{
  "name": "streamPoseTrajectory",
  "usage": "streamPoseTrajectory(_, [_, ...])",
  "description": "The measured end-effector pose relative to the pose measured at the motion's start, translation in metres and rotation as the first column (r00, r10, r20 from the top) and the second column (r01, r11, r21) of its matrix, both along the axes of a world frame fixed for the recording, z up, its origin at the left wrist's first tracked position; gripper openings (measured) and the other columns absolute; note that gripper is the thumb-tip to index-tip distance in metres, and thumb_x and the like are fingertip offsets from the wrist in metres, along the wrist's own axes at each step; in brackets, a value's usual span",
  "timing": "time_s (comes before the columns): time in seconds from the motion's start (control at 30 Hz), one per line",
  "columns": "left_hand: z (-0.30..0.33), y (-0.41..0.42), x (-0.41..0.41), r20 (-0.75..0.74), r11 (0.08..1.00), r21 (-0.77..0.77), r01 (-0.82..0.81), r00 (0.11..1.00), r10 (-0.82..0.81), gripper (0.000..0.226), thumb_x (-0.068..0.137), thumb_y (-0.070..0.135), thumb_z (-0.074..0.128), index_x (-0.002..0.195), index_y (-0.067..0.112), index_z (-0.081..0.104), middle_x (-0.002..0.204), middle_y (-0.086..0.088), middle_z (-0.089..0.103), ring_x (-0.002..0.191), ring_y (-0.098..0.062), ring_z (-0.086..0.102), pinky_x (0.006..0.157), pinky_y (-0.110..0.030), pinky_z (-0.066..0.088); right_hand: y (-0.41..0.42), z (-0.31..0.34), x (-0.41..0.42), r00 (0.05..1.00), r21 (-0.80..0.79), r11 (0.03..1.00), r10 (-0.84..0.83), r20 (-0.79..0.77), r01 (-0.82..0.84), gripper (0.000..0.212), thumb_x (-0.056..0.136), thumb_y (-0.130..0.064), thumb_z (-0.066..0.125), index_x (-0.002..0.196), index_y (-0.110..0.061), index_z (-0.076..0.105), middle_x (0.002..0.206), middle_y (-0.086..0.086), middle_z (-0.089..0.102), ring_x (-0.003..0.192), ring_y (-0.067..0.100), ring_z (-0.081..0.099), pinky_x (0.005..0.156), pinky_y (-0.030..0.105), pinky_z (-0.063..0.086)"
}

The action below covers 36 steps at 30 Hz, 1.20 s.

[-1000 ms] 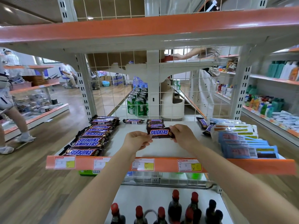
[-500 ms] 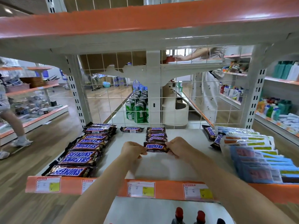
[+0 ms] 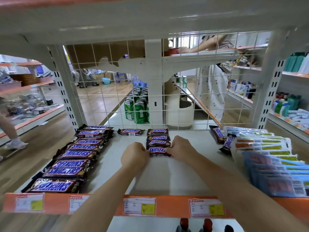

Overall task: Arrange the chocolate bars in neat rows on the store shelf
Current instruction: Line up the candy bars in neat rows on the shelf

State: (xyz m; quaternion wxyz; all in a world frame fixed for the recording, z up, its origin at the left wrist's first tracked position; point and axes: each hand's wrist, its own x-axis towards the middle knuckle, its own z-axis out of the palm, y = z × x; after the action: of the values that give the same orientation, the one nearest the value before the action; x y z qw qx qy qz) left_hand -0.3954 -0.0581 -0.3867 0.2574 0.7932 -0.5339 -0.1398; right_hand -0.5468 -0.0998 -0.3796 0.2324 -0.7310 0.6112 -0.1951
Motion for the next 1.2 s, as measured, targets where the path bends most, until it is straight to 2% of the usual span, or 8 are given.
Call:
streamPoseTrajectory(0.1, [0.001, 0.002, 0.001, 0.008, 1.000, -0.010, -0.007, 1.000, 0.007, 0.018, 0.088, 0.031, 0.058, 0.087, 0.013, 0.063, 0.083, -0.004, 0.063, 0.079, -0.025, 0.061, 0.060, -0.024, 0.040, 0.002, -0.001, -0.002, 1.000, -0.030, 1.000, 0.008, -0.013, -0.009, 0.025, 0.089, -0.030, 0.059, 0.096, -0.008, 0.050, 0.108, 0.014, 0.064, 0.090, 0.024, 0.055, 0.059, 0.026, 0.034])
streamPoseTrajectory(0.17, [0.002, 0.004, 0.002, 0.032, 1.000, -0.025, 0.003, 0.999, -0.002, 0.017, 0.088, 0.032, 0.057, 0.088, 0.015, 0.059, 0.086, -0.004, 0.063, 0.082, -0.024, 0.061, 0.062, -0.025, 0.041, 0.006, 0.001, -0.004, 1.000, -0.054, 0.999, -0.007, 0.003, 0.007, 0.030, 0.091, -0.030, 0.056, 0.106, -0.003, 0.053, 0.111, 0.013, 0.062, 0.093, 0.023, 0.054, 0.069, 0.026, 0.036])
streamPoseTrajectory(0.33, [0.012, 0.015, -0.001, 0.229, 0.989, -0.109, 0.102, 0.971, -0.075, 0.027, 0.093, 0.029, 0.049, 0.115, 0.016, 0.059, 0.109, -0.005, 0.064, 0.097, -0.023, 0.060, 0.069, -0.026, 0.043, 0.021, 0.010, -0.011, 0.995, -0.225, 0.974, -0.014, -0.101, -0.010, 0.033, 0.095, -0.030, 0.047, 0.115, -0.005, 0.052, 0.112, 0.011, 0.061, 0.105, 0.026, 0.056, 0.078, 0.030, 0.042])
streamPoseTrajectory(0.43, [0.016, 0.027, -0.010, 0.329, 0.959, -0.175, 0.221, 0.932, -0.154, 0.027, 0.095, 0.024, 0.043, 0.113, 0.012, 0.059, 0.110, -0.005, 0.059, 0.100, -0.023, 0.057, 0.073, -0.029, 0.044, 0.035, 0.011, -0.015, 0.982, -0.324, 0.944, 0.002, -0.190, -0.065, 0.034, 0.096, -0.030, 0.045, 0.121, -0.007, 0.051, 0.116, 0.010, 0.057, 0.107, 0.025, 0.055, 0.085, 0.033, 0.045])
streamPoseTrajectory(0.6, [0.015, 0.043, -0.030, 0.384, 0.936, -0.129, 0.327, 0.887, -0.256, 0.027, 0.093, 0.026, 0.043, 0.108, 0.009, 0.058, 0.111, -0.007, 0.056, 0.101, -0.024, 0.055, 0.076, -0.031, 0.044, 0.063, 0.005, -0.026, 0.965, -0.382, 0.913, 0.043, -0.257, -0.142, 0.028, 0.096, -0.029, 0.043, 0.111, -0.007, 0.052, 0.110, 0.009, 0.054, 0.103, 0.027, 0.055, 0.080, 0.034, 0.044])
streamPoseTrajectory(0.73, [0.014, 0.058, -0.051, 0.435, 0.915, -0.086, 0.395, 0.841, -0.322, 0.034, 0.093, 0.033, 0.044, 0.119, 0.013, 0.054, 0.123, -0.004, 0.054, 0.114, -0.023, 0.051, 0.088, -0.031, 0.045, 0.083, 0.005, -0.039, 0.934, -0.354, 0.918, 0.046, -0.354, -0.179, 0.028, 0.096, -0.027, 0.042, 0.112, -0.006, 0.050, 0.117, 0.011, 0.052, 0.110, 0.029, 0.052, 0.082, 0.033, 0.041])
streamPoseTrajectory(0.9, [0.017, 0.077, -0.073, 0.464, 0.909, -0.027, 0.416, 0.811, -0.357, 0.042, 0.096, 0.037, 0.040, 0.127, 0.011, 0.048, 0.129, -0.007, 0.050, 0.118, -0.026, 0.050, 0.092, -0.034, 0.042, 0.101, 0.009, -0.060, 0.913, -0.337, 0.927, 0.014, -0.408, -0.165, 0.033, 0.097, -0.029, 0.040, 0.118, -0.005, 0.047, 0.122, 0.012, 0.050, 0.113, 0.028, 0.050, 0.084, 0.032, 0.041])
streamPoseTrajectory(1.2, [0.023, 0.087, -0.107, 0.477, 0.893, -0.031, 0.448, 0.792, -0.381, 0.038, 0.096, 0.036, 0.040, 0.114, 0.005, 0.051, 0.120, -0.011, 0.053, 0.113, -0.028, 0.051, 0.085, -0.034, 0.042, 0.108, 0.020, -0.102, 0.899, -0.353, 0.931, -0.072, -0.433, -0.095, 0.038, 0.097, -0.031, 0.039, 0.123, -0.004, 0.045, 0.126, 0.013, 0.049, 0.116, 0.029, 0.049, 0.086, 0.034, 0.043])
